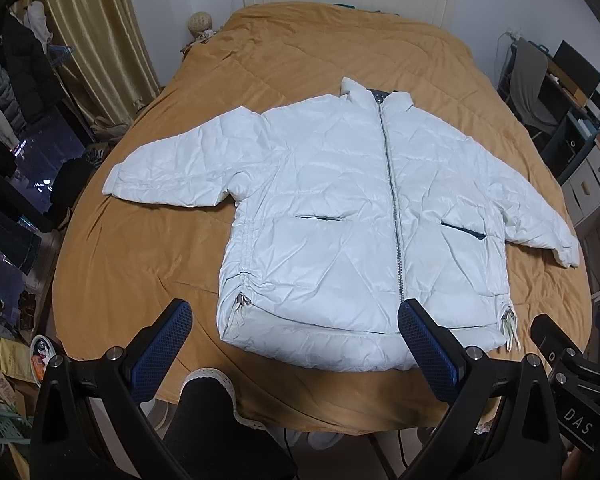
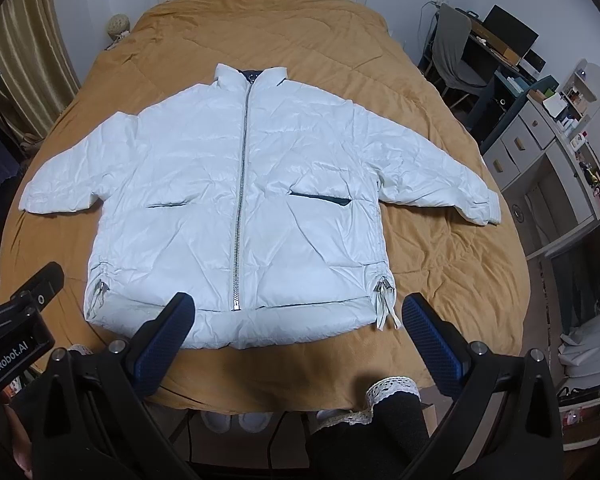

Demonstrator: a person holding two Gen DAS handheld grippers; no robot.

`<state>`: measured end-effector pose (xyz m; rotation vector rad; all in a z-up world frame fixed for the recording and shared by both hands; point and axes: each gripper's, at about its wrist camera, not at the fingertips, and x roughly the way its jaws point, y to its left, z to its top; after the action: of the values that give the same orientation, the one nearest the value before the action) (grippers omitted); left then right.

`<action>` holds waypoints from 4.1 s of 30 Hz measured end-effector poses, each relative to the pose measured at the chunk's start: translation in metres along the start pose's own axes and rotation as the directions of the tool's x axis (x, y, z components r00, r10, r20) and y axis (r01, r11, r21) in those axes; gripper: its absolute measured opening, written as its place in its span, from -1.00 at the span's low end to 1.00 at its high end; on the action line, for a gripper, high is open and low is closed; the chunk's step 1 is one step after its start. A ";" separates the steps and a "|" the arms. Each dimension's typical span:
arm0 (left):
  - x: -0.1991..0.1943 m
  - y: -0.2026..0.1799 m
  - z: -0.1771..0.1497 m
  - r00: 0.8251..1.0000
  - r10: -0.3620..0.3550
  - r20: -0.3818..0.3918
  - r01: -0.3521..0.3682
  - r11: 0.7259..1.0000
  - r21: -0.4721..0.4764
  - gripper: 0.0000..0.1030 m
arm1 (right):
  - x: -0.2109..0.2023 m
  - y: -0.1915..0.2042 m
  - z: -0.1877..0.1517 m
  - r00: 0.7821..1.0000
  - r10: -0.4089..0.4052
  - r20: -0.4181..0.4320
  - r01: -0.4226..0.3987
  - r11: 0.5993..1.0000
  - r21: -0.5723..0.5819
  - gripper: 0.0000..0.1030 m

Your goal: Fold large clothes

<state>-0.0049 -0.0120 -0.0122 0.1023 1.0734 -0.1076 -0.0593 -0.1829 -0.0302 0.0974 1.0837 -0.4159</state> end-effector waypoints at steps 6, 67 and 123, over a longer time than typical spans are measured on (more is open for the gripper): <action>0.000 0.001 0.000 1.000 0.000 -0.001 0.000 1.000 0.002 0.99 | 0.001 0.000 -0.002 1.000 -0.005 0.002 0.005 1.000 -0.015 1.00; 0.038 0.199 0.117 0.978 -0.152 0.145 0.188 0.942 -0.278 1.00 | 0.012 -0.002 -0.003 0.999 -0.016 -0.031 0.015 0.999 -0.049 1.00; 0.175 0.129 0.235 0.619 -0.625 0.475 0.752 0.646 -0.130 -0.76 | 0.369 0.010 0.100 0.993 0.056 -0.102 -0.064 0.995 -0.073 1.00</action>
<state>0.3001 0.0772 -0.0508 -0.6386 0.6531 -0.6456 0.1758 -0.3050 -0.3067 0.0835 1.1906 -0.3181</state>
